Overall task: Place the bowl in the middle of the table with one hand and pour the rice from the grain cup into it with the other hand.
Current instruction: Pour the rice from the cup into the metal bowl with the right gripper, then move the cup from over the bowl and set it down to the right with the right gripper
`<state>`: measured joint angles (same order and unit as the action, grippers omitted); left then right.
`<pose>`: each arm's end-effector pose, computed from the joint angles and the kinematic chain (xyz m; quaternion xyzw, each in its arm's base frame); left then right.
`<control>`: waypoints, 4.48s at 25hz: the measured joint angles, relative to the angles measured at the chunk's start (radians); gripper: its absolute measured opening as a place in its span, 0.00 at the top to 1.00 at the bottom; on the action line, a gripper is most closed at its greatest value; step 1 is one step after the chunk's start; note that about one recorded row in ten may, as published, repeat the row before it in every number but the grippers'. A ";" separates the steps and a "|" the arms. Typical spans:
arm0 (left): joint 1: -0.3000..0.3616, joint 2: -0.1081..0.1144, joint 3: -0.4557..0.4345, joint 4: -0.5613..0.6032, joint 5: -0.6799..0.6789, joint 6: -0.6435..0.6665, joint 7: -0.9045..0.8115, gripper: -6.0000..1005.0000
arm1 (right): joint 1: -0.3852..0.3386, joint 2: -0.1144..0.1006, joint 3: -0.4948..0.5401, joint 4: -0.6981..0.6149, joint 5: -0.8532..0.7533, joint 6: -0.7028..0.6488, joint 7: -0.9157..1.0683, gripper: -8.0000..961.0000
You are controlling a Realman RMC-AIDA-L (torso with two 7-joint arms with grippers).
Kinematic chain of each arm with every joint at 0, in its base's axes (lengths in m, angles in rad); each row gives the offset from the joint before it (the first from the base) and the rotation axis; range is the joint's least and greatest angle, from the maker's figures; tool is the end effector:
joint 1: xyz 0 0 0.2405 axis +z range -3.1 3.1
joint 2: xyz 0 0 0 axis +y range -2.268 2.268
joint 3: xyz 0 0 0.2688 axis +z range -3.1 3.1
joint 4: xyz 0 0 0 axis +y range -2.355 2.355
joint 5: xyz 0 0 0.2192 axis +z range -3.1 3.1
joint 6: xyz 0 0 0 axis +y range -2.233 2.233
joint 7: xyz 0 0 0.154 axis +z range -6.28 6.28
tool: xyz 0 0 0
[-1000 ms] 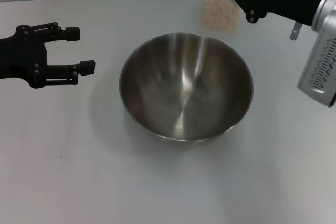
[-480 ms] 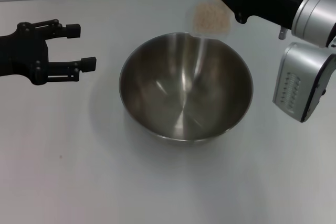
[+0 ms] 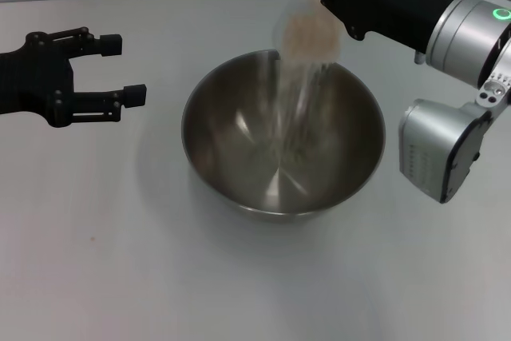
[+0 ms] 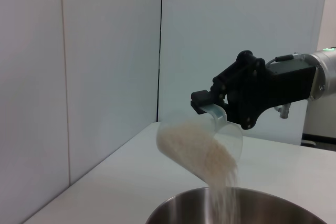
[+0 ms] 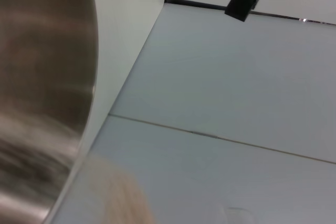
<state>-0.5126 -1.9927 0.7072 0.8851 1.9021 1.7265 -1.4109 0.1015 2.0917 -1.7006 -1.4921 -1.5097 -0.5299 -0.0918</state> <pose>-0.2498 0.3554 0.0619 -0.9533 -0.1050 -0.2417 0.1474 0.1568 0.3561 -0.0110 -0.6745 -0.5654 -0.1239 0.4583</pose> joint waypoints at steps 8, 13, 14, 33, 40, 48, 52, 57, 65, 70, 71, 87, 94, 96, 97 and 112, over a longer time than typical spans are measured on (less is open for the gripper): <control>0.002 -0.001 0.000 0.000 -0.002 0.000 0.003 0.16 | -0.027 -0.002 -0.056 -0.039 -0.020 0.042 -0.068 0.92; 0.002 -0.001 -0.002 0.000 -0.002 0.001 0.005 0.16 | -0.032 -0.002 -0.070 -0.045 -0.031 0.055 -0.084 0.92; 0.002 -0.001 -0.002 0.000 -0.002 0.001 0.005 0.16 | -0.032 -0.002 -0.075 -0.045 -0.032 0.065 -0.087 0.92; 0.000 -0.001 -0.012 0.000 -0.002 0.001 0.007 0.16 | -0.039 -0.003 -0.151 -0.078 -0.044 0.127 -0.193 0.91; 0.000 -0.001 -0.012 0.001 -0.002 0.001 0.007 0.16 | -0.045 -0.003 -0.155 -0.080 -0.044 0.128 -0.198 0.91; 0.000 -0.002 -0.012 0.009 -0.002 0.001 0.007 0.16 | -0.047 -0.002 -0.164 -0.083 -0.044 0.128 -0.198 0.90; 0.000 -0.003 -0.012 0.009 -0.002 0.001 0.007 0.16 | -0.048 -0.002 -0.170 -0.084 -0.042 0.128 -0.196 0.90; 0.000 -0.003 -0.012 0.009 -0.002 0.001 0.007 0.16 | -0.052 -0.002 -0.175 -0.080 -0.029 0.129 -0.179 0.90; 0.000 -0.002 -0.012 0.011 -0.003 0.001 0.008 0.16 | -0.049 -0.002 -0.198 -0.083 -0.014 0.206 -0.009 0.89; 0.000 -0.001 -0.012 0.018 -0.003 0.001 0.008 0.16 | -0.031 -0.006 -0.184 -0.097 0.134 0.301 0.240 0.89; 0.000 -0.001 -0.012 0.018 -0.003 0.001 0.008 0.16 | -0.031 -0.006 -0.184 -0.097 0.134 0.301 0.240 0.89; 0.009 -0.005 -0.012 0.039 -0.007 0.007 0.009 0.16 | -0.092 -0.013 0.039 -0.035 0.465 0.199 0.836 0.88; 0.014 -0.005 -0.014 0.039 -0.013 0.014 0.009 0.16 | -0.123 -0.016 0.188 0.060 0.443 -0.033 1.102 0.88; 0.014 -0.004 -0.014 0.039 -0.013 0.020 0.009 0.16 | -0.139 -0.016 0.215 0.072 0.391 -0.060 1.169 0.87; 0.015 -0.003 -0.014 0.040 -0.014 0.023 0.009 0.16 | -0.152 -0.016 0.229 0.075 0.325 -0.077 1.236 0.87; 0.025 -0.010 -0.014 0.052 -0.014 0.052 0.021 0.16 | -0.123 -0.015 0.524 0.249 0.063 -0.328 1.628 0.87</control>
<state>-0.4881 -2.0029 0.6935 0.9375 1.8881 1.7788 -1.3903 -0.0216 2.0765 -1.1771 -1.2435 -1.4470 -0.8581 1.5360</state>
